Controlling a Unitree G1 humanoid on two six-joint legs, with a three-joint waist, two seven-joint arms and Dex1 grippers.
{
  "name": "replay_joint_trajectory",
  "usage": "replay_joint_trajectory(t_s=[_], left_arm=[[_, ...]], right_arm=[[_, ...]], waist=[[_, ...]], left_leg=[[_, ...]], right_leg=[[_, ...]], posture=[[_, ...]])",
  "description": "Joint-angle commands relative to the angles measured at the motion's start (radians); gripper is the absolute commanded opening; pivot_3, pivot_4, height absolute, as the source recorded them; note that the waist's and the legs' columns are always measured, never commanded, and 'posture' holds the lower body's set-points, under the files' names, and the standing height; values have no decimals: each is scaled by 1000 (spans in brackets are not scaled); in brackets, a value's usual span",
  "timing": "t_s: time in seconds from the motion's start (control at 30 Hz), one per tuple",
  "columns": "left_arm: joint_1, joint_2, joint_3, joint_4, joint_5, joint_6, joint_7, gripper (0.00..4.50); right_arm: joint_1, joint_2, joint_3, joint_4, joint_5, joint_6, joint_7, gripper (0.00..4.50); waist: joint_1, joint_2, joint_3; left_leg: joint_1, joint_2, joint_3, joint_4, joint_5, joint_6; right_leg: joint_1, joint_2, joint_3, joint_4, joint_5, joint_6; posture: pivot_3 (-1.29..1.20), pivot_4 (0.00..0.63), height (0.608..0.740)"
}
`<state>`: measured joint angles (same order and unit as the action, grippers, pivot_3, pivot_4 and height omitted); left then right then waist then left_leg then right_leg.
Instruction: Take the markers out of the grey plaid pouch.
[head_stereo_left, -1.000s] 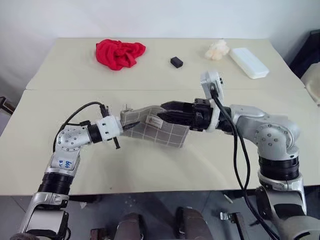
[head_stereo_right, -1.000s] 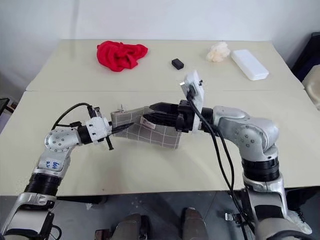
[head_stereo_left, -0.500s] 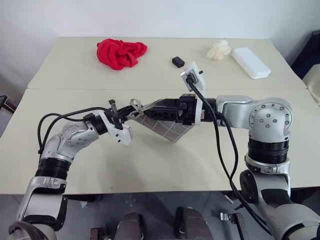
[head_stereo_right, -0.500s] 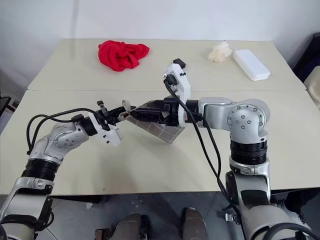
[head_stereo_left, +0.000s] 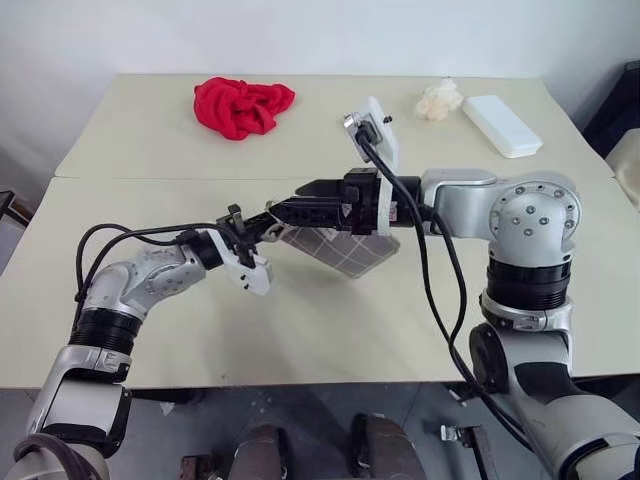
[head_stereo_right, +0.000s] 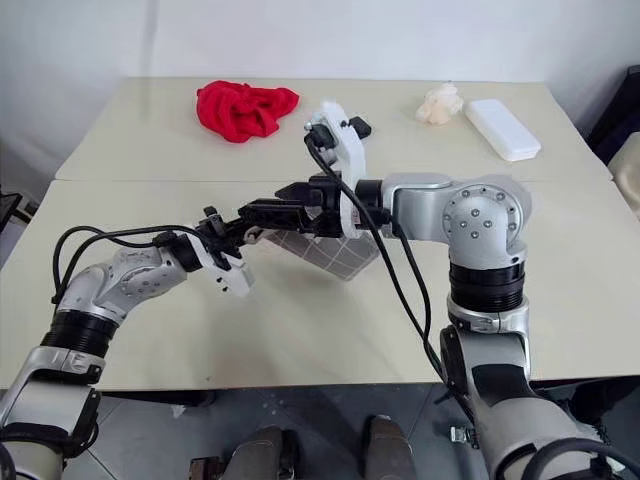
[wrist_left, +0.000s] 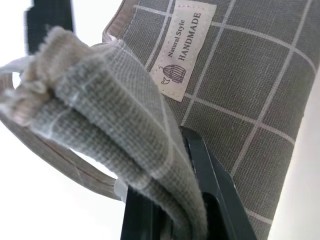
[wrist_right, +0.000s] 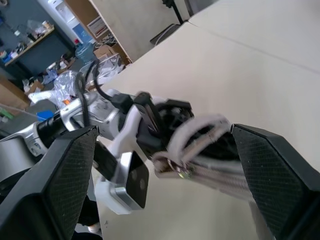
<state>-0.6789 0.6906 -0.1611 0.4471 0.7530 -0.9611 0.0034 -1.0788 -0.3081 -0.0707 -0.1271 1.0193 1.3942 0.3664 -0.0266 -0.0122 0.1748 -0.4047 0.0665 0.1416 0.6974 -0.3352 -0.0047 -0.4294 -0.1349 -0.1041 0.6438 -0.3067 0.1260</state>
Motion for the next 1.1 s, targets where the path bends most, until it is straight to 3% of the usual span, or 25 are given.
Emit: replay_joint_trajectory(t_s=[0.03,0.43,0.53,0.77,0.8,0.83,0.93,1.1], left_arm=[[6,19,-10,-18,-9,-3,15,0],[3,24,-33,-22,-19,18,19,0],[9,26,-34,-27,-26,23,15,0],[12,29,-30,-28,-39,31,10,0],[13,30,-30,-26,-44,32,8,0],[13,31,-29,-25,-46,33,7,0],[13,31,-26,-22,-54,37,6,0],[17,26,-19,-21,-108,47,-23,0]], right_arm=[[-32,-20,22,2,-34,-2,14,4443],[-32,79,105,76,-155,7,-4,4443],[-24,92,112,65,-168,15,-2,3895],[0,97,114,43,-204,-13,12,1514],[3,92,116,37,-209,-21,20,1011],[6,88,118,34,-213,-28,28,905],[14,78,120,22,-224,-53,53,44],[48,91,54,10,-215,-114,61,44]], waist=[[-1,0,0],[1,0,0],[-1,0,0],[-1,0,0],[-1,0,0],[-2,0,0],[-2,0,0],[-2,0,0]], left_leg=[[0,0,0,0,0,0],[0,0,0,0,0,0],[0,0,1,0,0,0],[0,0,1,0,0,0],[0,0,1,0,0,0],[0,0,1,0,0,0],[0,0,1,0,0,0],[0,0,1,0,0,0]], right_leg=[[0,0,0,0,0,0],[0,0,-1,0,0,0],[0,0,-1,0,0,0],[0,0,-1,0,0,0],[0,0,-1,0,0,0],[0,0,-1,0,0,0],[0,0,0,0,0,0],[0,0,-1,0,0,0]], posture=[[0,150,740],[0,150,740],[0,150,740],[0,150,740],[0,150,740],[0,150,740],[0,150,740],[0,150,740]])
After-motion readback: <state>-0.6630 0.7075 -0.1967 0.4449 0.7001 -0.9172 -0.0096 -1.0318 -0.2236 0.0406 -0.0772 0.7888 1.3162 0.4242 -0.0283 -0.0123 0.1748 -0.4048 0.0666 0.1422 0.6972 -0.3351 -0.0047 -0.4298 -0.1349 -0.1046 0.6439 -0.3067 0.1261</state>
